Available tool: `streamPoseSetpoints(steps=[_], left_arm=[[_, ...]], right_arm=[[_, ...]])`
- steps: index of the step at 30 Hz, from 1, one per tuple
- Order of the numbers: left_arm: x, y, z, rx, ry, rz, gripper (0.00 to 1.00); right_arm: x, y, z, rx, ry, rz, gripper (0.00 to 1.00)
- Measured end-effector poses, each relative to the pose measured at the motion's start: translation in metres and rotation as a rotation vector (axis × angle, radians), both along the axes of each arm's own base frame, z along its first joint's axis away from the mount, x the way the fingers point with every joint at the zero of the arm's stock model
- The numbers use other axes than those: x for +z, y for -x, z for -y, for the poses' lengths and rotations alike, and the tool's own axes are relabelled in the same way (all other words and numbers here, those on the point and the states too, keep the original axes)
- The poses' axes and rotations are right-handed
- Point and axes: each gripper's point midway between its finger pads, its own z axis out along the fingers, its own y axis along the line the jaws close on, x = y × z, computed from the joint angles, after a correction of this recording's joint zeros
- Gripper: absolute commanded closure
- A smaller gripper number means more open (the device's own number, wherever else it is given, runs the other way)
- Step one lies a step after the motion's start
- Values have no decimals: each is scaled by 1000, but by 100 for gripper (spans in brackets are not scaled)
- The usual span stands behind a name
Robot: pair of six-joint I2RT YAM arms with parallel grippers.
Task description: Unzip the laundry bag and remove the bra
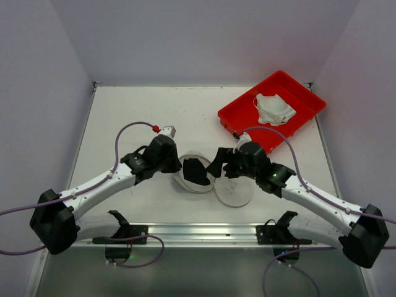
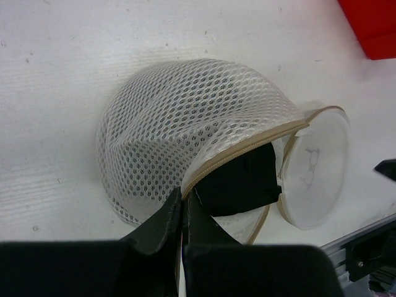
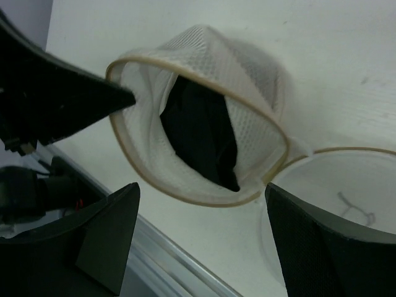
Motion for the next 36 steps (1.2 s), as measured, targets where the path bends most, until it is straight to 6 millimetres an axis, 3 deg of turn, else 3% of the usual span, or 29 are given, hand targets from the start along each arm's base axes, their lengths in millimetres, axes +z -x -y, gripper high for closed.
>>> streamPoseSetpoints(steps=[3,7,17,20,27,30,31,33,34,36], left_arm=[[0,0,1,5,7,-5,100],[0,1,3,8,21,-14,100],[13,4,2,18,65,10,100],[14,4,2,19,64,10,100],[5,6,-2,25,46,0,100],[2,7,-3,28,41,-1,100],[1,7,-4,29,38,-4,100],[-1,7,-4,29,34,-8,100],[-3,7,-4,29,33,-10,100],[-6,8,-5,30,27,-15,100]], right_arm=[[-14,21,-27,98,19,-20,19],[-31,32,-56,172,36,-37,20],[-55,-14,-87,136,151,27,20],[-76,-22,-91,131,202,18,19],[-133,-20,-88,141,311,-78,12],[-132,-25,-97,146,304,-77,30],[-132,-27,-100,150,303,-76,52],[-134,-27,-101,152,305,-77,72],[-133,-27,-101,152,302,-79,88],[-129,-26,-102,159,289,-72,98]])
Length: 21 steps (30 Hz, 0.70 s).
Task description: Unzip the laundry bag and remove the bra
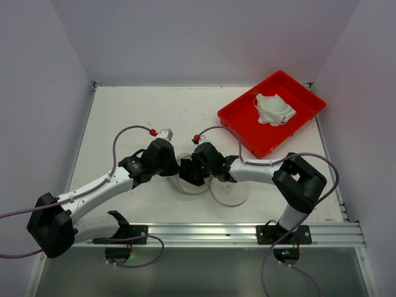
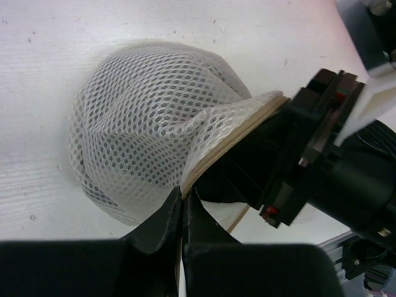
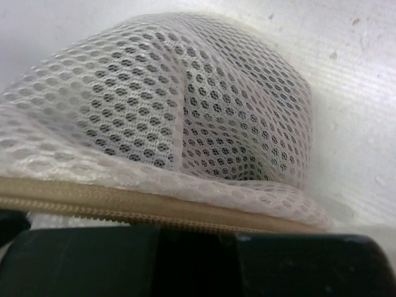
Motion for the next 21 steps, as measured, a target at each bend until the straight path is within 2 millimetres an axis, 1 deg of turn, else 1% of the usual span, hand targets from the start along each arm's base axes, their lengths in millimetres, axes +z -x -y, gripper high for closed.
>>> streamPoseSetpoints(steps=[1,4,6,7,9,11,13,17,19,21], left_arm=[[-1,0,-1,1,-4,-3,100],[-4,0,-1,4,-12,-8,100],[-5,0,-2,5,-16,-10,100],[-7,0,-2,6,-19,-12,100],[-10,0,-3,7,-29,-20,100],[-13,0,-4,10,-42,-30,100],[-12,-2,-3,13,-47,-31,100],[-9,-4,-3,17,-45,-22,100],[-9,-4,-3,17,-45,-22,100],[-9,-4,-2,14,-42,-22,100]], right_arm=[[2,2,1,6,-5,0,100],[15,12,9,31,-22,10,100],[31,21,14,64,-54,32,100],[42,25,16,88,-78,49,100],[71,36,16,147,-147,89,100],[105,48,14,225,-231,137,100],[135,63,12,311,-307,179,100],[176,84,17,404,-410,246,100],[195,90,26,409,-451,292,100],[213,92,35,397,-485,339,100]])
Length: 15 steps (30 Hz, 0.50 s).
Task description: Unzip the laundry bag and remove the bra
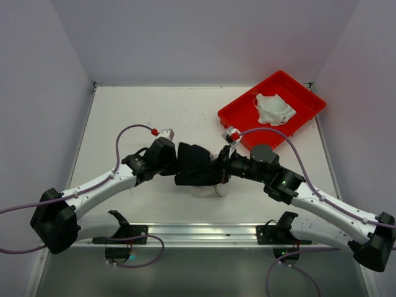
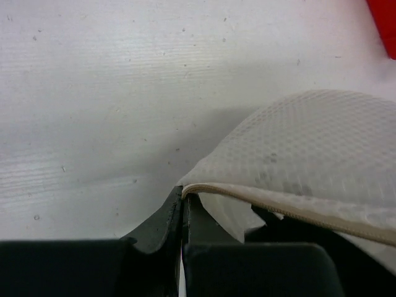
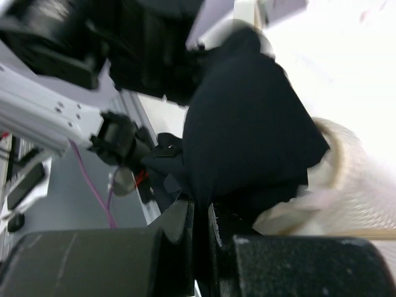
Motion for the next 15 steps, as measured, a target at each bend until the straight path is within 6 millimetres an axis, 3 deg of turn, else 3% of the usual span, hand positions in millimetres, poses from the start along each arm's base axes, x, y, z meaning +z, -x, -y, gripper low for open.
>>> streamPoseSetpoints(steps=[9,13,15], left_arm=[[-26,15,-4,-22,-8,-63,100],[-31,19,-5,-29,-9,-79,100],[-28,19,-6,-27,-6,-70,100]], right_arm=[[110,-17,53,-176,-327,181,100],[131,-40,73,-330,-348,224,100],[139,-65,92,-468,-325,243,100]])
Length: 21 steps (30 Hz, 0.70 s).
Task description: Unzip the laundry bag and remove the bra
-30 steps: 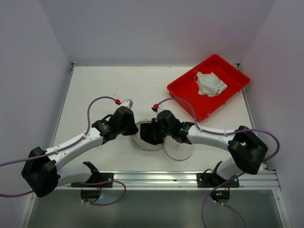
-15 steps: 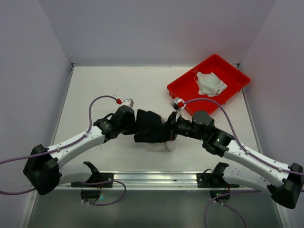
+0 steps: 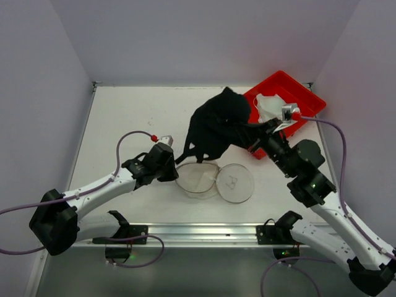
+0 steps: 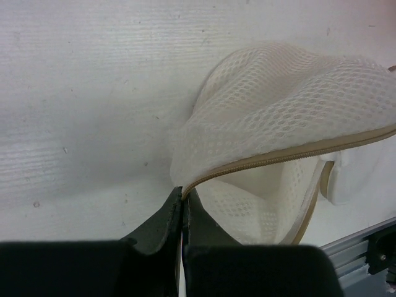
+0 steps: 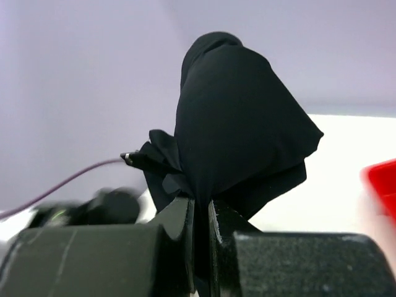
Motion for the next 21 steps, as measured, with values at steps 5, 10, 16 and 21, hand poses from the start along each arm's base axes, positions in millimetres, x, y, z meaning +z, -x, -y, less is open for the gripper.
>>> streamPoseSetpoints(steps=[5,10,16,21], left_arm=[[14,-1,-2,9,21,42,100],[16,0,-4,11,20,43,100],[16,0,-4,10,19,42,100],[16,0,-4,9,19,43,100]], right_arm=[[-2,-73,75,-387,45,-59,100],[-34,-134,140,-640,107,-178,100],[-107,-201,194,-795,200,-388,100],[-176,-244,196,-769,272,-533,100]])
